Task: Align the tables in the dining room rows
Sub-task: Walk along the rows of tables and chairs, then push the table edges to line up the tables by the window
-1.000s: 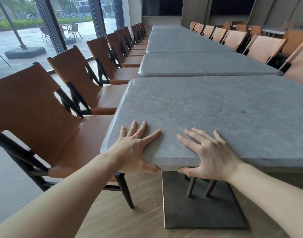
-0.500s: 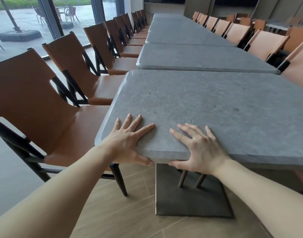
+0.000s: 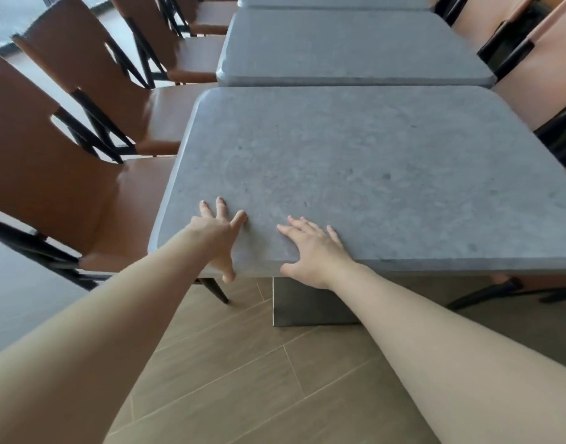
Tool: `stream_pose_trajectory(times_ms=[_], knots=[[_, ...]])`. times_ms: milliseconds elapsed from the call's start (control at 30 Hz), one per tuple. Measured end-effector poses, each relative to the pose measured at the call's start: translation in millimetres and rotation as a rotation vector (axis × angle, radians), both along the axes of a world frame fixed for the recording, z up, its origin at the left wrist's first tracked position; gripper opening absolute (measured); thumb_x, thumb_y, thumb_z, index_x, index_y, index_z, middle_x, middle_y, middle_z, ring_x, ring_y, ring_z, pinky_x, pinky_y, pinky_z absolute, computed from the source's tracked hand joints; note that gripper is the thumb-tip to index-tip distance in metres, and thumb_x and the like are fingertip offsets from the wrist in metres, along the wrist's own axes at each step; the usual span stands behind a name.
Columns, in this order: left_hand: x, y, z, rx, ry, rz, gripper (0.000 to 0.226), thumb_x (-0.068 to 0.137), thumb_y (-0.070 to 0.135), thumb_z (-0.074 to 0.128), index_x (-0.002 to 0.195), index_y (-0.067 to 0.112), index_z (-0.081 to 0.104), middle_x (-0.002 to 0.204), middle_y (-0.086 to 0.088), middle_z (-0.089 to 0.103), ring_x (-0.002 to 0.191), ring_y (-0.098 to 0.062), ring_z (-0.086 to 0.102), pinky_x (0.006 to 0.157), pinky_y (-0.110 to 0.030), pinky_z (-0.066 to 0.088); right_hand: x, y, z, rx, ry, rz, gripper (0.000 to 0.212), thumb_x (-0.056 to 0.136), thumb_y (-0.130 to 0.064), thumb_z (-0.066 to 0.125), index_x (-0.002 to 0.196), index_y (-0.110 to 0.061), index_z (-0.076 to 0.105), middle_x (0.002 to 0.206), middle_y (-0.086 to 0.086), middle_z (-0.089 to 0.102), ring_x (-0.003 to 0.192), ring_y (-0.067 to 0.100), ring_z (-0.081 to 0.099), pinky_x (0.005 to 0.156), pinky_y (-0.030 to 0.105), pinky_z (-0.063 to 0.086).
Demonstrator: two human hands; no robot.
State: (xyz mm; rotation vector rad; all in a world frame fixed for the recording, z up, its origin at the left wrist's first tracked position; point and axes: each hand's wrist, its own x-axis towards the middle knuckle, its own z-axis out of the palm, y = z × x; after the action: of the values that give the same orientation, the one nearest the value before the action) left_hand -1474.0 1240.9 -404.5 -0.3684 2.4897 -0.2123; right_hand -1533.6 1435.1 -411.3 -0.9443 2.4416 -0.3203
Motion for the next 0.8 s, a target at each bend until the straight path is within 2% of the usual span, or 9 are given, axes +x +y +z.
stream_pose_trajectory(times_ms=[133,200,267,300,400,533,600,667,800], knots=[[10,12,1,-0.058,0.003,0.007,0.135,0.065,0.048,0.088,0.157,0.021,-0.008,0.163,-0.029,-0.012,0.150,-0.055,0.002,0.108,-0.051,0.043,12,37,24,0.083,-0.106,-0.016,0.073,0.093,-0.028,0.060,0.159,-0.030,0.028,0.169,-0.009,0.014,0.154,0.017,0.016,0.123,0.041,0.021],[15,24,7,-0.047,-0.006,0.056,0.132,0.072,0.039,0.085,0.158,0.019,-0.012,0.163,-0.029,-0.011,0.151,-0.052,0.002,0.108,-0.052,0.042,5,55,44,0.207,-0.157,-0.002,0.062,0.092,-0.028,0.061,0.151,-0.028,0.043,0.164,-0.002,0.031,0.148,0.025,0.031,0.118,0.044,0.033],[11,39,17,0.004,-0.072,0.166,0.130,0.077,0.037,0.082,0.158,0.016,-0.018,0.164,-0.029,-0.010,0.152,-0.050,0.004,0.110,-0.054,0.038,-13,67,73,0.214,-0.183,-0.089,0.039,0.089,-0.031,0.062,0.126,-0.023,0.066,0.138,0.007,0.059,0.124,0.029,0.057,0.102,0.038,0.049],[5,47,24,0.043,-0.117,0.221,0.128,0.080,0.041,0.080,0.158,0.014,-0.017,0.164,-0.028,-0.007,0.152,-0.048,0.009,0.111,-0.054,0.036,-23,74,90,0.160,-0.175,-0.155,0.030,0.089,-0.031,0.063,0.116,-0.021,0.071,0.126,0.007,0.066,0.113,0.028,0.062,0.095,0.034,0.052],[-23,80,53,0.253,-0.131,0.230,0.099,0.084,0.050,0.074,0.159,0.015,0.021,0.161,-0.017,0.026,0.144,-0.035,0.035,0.108,-0.045,0.038,-49,110,133,-0.092,-0.143,-0.319,0.019,0.090,-0.028,0.064,0.106,-0.023,0.072,0.113,0.002,0.071,0.107,0.023,0.064,0.090,0.029,0.051],[-53,151,101,0.707,0.180,0.236,0.068,0.087,0.038,0.076,0.147,0.029,0.046,0.151,-0.004,0.045,0.132,-0.025,0.049,0.105,-0.035,0.040,-47,170,181,-0.350,-0.240,-0.473,0.010,0.094,-0.025,0.063,0.097,-0.024,0.072,0.100,-0.004,0.071,0.101,0.020,0.069,0.066,0.021,0.047],[-59,201,132,0.975,0.368,0.269,0.057,0.087,0.032,0.076,0.139,0.032,0.054,0.144,0.006,0.053,0.128,-0.018,0.055,0.098,-0.030,0.046,-38,209,200,-0.478,-0.284,-0.567,0.015,0.096,-0.026,0.062,0.106,-0.022,0.073,0.106,-0.002,0.072,0.099,0.016,0.071,0.074,0.021,0.053],[-57,256,162,1.220,0.527,0.275,0.048,0.089,0.025,0.076,0.133,0.031,0.059,0.137,0.015,0.057,0.126,-0.011,0.057,0.091,-0.023,0.049,-27,258,215,-0.626,-0.280,-0.655,0.017,0.096,-0.026,0.063,0.111,-0.025,0.072,0.111,-0.007,0.071,0.104,0.010,0.069,0.090,0.030,0.056],[-51,347,209,1.527,0.757,0.277,0.037,0.087,0.022,0.076,0.119,0.035,0.063,0.132,0.018,0.063,0.125,-0.006,0.060,0.099,-0.029,0.052,-15,348,242,-0.952,-0.208,-0.831,0.023,0.095,-0.017,0.065,0.115,-0.027,0.071,0.119,-0.011,0.071,0.115,0.002,0.064,0.100,0.034,0.053]])
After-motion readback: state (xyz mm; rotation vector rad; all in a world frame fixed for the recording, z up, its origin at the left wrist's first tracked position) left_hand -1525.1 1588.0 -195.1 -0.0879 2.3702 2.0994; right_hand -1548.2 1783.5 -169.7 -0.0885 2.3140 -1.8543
